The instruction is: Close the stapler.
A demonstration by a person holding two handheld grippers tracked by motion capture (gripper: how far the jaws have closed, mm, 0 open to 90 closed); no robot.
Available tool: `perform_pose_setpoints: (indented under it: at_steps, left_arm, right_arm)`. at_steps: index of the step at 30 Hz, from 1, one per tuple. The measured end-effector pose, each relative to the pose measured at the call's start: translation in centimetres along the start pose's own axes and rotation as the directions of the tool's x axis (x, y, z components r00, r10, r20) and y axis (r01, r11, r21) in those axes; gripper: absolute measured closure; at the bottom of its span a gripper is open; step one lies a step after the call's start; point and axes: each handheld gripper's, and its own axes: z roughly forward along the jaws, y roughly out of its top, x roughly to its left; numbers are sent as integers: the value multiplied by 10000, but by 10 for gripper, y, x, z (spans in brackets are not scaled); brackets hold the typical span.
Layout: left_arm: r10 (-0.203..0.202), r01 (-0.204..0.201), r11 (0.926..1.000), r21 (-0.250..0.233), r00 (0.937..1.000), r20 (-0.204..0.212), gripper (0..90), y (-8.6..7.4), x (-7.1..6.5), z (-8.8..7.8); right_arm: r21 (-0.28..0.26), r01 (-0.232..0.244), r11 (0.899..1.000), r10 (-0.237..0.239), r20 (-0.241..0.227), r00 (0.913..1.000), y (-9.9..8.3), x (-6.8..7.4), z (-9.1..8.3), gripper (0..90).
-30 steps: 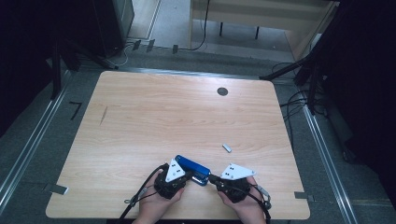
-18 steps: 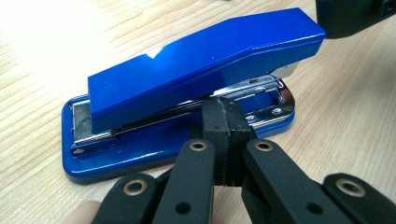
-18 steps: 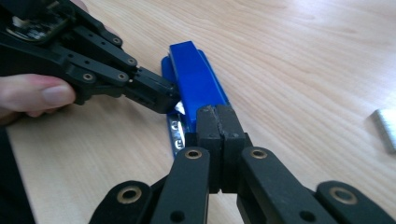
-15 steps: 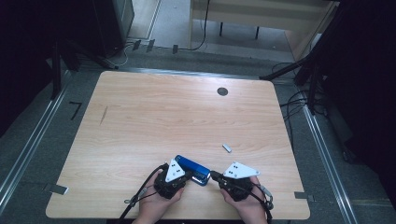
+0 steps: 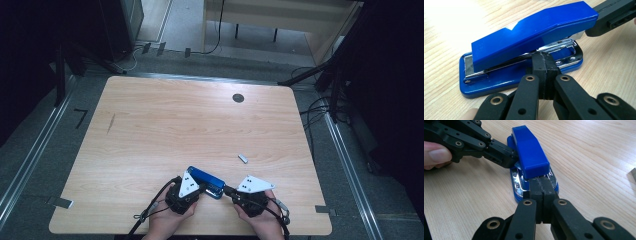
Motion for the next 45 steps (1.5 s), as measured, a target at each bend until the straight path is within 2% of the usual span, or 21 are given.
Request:
perform_pose_setpoints:
  at_steps: [8, 13, 14, 15, 16, 17, 18, 19, 21, 31, 45]
  left_arm:
    - [-72, 72, 10000, 4, 9999, 136, 900, 0, 2, 0]
    - [-99, 98, 9999, 30, 9997, 202, 900, 0, 3, 0]
    - [-105, 105, 9999, 36, 9997, 211, 900, 0, 3, 0]
    - [-104, 104, 9999, 30, 9998, 188, 900, 0, 3, 0]
    - [-104, 104, 9999, 30, 9998, 188, 900, 0, 3, 0]
    - [-87, 86, 10000, 21, 9998, 172, 900, 0, 2, 0]
    - [-105, 105, 9999, 2, 9998, 178, 900, 0, 2, 0]
    - [-117, 117, 9999, -1, 9998, 178, 900, 0, 2, 0]
    - [-111, 112, 9999, 0, 9998, 179, 900, 0, 2, 0]
    - [-42, 42, 10000, 12, 9998, 186, 900, 0, 3, 0]
    - [32, -32, 10000, -2, 9999, 107, 900, 0, 2, 0]
  right_arm:
    - [-89, -157, 9998, 154, -297, 9994, -1, -3, 0, 900]
    - [-172, -30, 9998, 25, -280, 9996, -1, -3, 0, 900]
    - [-1180, -864, 9893, 742, -1040, 9918, 3, -6, -8, 900]
    - [-1423, -628, 9878, 528, -735, 9959, 10, -4, -12, 900]
    - [-1423, -628, 9878, 528, -735, 9959, 10, -4, -12, 900]
    - [-1300, 24, 9915, -27, -16, 10000, 18, 4, -9, 900]
    - [-1300, 24, 9915, -27, -16, 10000, 18, 4, -9, 900]
    - [-1578, -248, 9872, 257, 38, 9997, 19, 4, -8, 900]
    - [-1633, -357, 9859, 374, 70, 9993, 20, 2, -8, 900]
    - [-1958, -106, 9806, 102, -31, 9999, 29, 8, -9, 900]
    - [-2048, 267, 9784, -296, -108, 9995, 50, 12, -6, 900]
